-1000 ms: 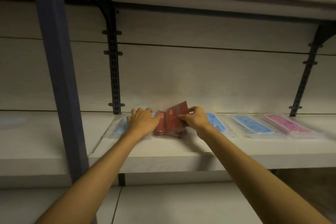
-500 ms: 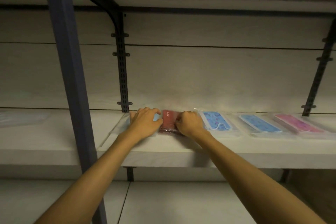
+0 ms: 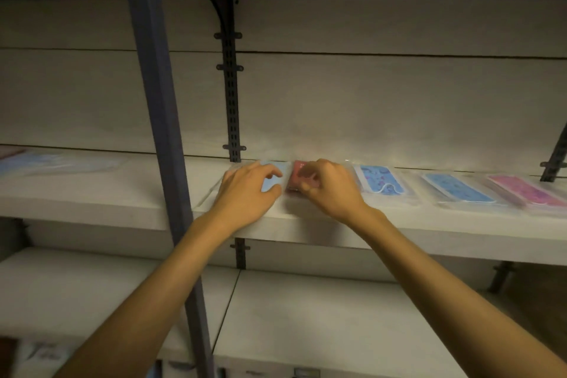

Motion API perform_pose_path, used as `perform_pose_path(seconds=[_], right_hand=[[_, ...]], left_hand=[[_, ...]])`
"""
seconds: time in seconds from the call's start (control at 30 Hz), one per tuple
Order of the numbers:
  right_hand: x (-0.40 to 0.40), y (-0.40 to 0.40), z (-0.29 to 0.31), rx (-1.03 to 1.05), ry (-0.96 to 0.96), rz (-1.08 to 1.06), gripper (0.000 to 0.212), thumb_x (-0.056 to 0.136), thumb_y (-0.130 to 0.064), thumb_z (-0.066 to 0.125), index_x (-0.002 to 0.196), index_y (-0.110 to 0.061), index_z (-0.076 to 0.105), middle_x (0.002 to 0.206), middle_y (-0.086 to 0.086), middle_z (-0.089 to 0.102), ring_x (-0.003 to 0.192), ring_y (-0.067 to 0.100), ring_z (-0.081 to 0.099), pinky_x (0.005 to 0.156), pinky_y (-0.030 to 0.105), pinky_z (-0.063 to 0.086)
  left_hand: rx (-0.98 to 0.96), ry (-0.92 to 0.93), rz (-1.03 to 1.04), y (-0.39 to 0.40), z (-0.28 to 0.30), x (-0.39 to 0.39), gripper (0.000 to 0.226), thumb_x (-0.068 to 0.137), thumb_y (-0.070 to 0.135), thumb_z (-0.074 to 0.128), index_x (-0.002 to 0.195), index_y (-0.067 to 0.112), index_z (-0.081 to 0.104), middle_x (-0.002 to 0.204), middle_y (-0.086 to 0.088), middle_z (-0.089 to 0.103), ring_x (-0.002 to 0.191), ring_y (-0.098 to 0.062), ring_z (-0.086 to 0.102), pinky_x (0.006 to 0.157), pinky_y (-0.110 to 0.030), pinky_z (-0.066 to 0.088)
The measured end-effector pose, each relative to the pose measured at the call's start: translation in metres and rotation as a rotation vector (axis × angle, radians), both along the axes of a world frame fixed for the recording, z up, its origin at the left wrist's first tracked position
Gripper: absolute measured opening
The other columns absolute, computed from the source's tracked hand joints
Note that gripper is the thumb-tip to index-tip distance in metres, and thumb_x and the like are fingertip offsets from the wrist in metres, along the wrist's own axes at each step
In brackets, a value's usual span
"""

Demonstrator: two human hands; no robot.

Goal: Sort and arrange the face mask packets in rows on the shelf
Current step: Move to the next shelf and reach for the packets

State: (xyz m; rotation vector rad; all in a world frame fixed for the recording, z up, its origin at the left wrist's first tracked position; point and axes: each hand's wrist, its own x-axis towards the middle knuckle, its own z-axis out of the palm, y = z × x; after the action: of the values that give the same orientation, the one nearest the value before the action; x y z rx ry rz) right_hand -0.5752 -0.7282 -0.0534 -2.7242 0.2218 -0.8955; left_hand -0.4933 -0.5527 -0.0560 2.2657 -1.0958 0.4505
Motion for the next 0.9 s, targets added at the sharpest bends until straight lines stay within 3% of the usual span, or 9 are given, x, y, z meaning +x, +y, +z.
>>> perform_pose_path(seconds=[0.1,0.3,0.47,0.63,0.9], right_hand=[[-0.007,0.026,0.0,0.001,0.01,0.067,0.026,0.087,-0.033,0.063,0.108,-0.024,0.072,0.103,-0.004,0.073,0.087,0.012,0.068,0.075,0.03,0.055],[-0.015,0.093,0.009,-0.003,-0.025,0.134,0.028,0.088,-0.039,0.063,0.112,-0.027,0.071,0.109,-0.012,0.072,0.085,0.004,0.067,0.077,0.034,0.059],[-0.004,0.172,0.003,0.014,-0.027,0.177,0.026,0.089,-0.037,0.062,0.113,-0.028,0.071,0.104,-0.012,0.073,0.081,0.002,0.068,0.076,0.031,0.06],[0.026,0.257,-0.005,0.017,-0.024,0.139,0.027,0.088,-0.03,0.063,0.114,-0.025,0.07,0.099,-0.009,0.074,0.081,0.005,0.068,0.078,0.033,0.059],[0.085,0.363,-0.023,-0.022,-0.002,0.062,0.031,0.09,-0.036,0.062,0.12,-0.027,0.065,0.116,-0.007,0.068,0.096,0.009,0.065,0.079,0.038,0.059]], left_hand=[[-0.078,0.136,-0.067,0.024,-0.004,-0.007,0.027,0.093,0.032,0.06,0.12,0.031,0.065,0.117,0.01,0.064,0.1,-0.005,0.061,0.092,-0.035,0.052],[-0.197,0.251,-0.08,0.088,-0.015,-0.012,0.025,0.094,0.026,0.063,0.118,0.032,0.065,0.113,0.014,0.064,0.095,-0.001,0.062,0.076,-0.019,0.055],[-0.219,0.187,-0.072,0.166,-0.019,0.001,0.022,0.094,0.025,0.063,0.114,0.032,0.065,0.108,0.013,0.063,0.095,-0.001,0.061,0.081,-0.019,0.052],[-0.176,0.136,-0.041,0.255,-0.019,0.034,0.028,0.094,0.029,0.061,0.121,0.037,0.06,0.117,0.016,0.059,0.101,-0.003,0.057,0.085,-0.025,0.05],[-0.107,0.123,0.002,0.375,-0.021,0.098,0.036,0.094,0.033,0.057,0.129,0.039,0.054,0.127,0.009,0.055,0.11,-0.011,0.055,0.09,-0.032,0.048]])
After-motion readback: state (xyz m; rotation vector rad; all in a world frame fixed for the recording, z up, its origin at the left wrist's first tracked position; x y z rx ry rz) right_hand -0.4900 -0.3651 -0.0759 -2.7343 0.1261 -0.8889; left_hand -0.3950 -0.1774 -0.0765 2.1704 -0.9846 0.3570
